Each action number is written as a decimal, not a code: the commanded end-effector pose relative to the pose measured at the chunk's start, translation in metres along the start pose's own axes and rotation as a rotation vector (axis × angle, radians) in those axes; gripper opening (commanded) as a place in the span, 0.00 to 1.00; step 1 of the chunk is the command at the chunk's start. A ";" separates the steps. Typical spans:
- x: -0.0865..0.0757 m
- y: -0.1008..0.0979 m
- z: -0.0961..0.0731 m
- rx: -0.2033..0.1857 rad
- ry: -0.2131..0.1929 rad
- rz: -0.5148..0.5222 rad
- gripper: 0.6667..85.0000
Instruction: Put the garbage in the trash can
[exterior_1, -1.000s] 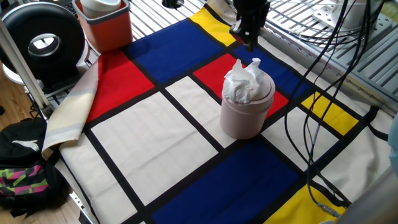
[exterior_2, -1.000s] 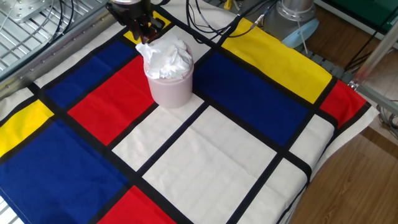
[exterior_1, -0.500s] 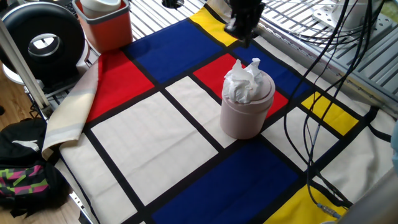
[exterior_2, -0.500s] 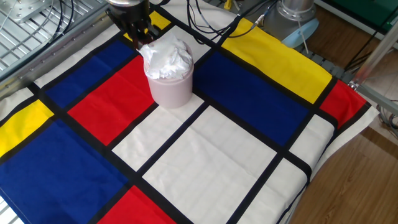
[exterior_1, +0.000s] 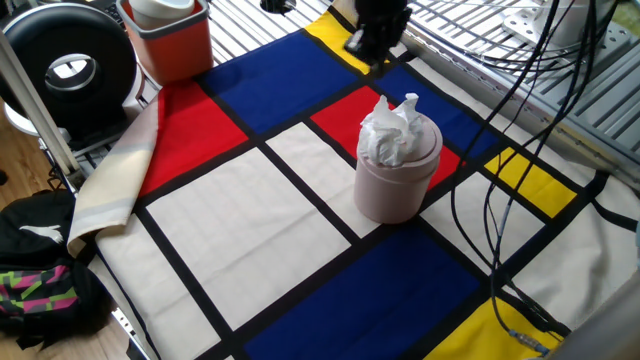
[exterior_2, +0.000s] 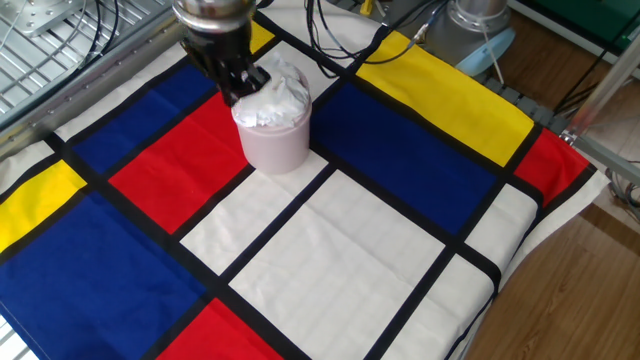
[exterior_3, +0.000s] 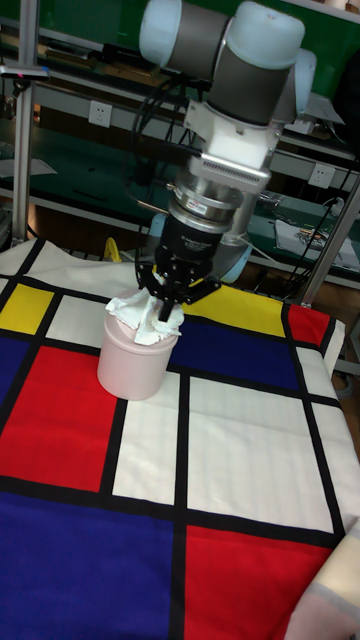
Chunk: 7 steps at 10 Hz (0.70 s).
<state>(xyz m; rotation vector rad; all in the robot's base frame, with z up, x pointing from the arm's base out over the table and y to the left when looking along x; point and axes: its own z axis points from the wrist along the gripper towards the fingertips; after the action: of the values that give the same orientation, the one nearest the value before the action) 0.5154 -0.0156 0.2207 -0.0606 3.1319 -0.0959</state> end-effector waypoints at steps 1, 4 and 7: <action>-0.012 0.027 0.010 -0.023 -0.036 0.035 0.00; -0.015 0.044 0.019 -0.034 -0.050 0.055 0.00; -0.020 0.062 0.035 -0.031 -0.068 0.074 0.00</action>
<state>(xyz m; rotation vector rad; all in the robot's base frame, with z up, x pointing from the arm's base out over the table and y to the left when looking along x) 0.5295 0.0286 0.1936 0.0230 3.0802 -0.0662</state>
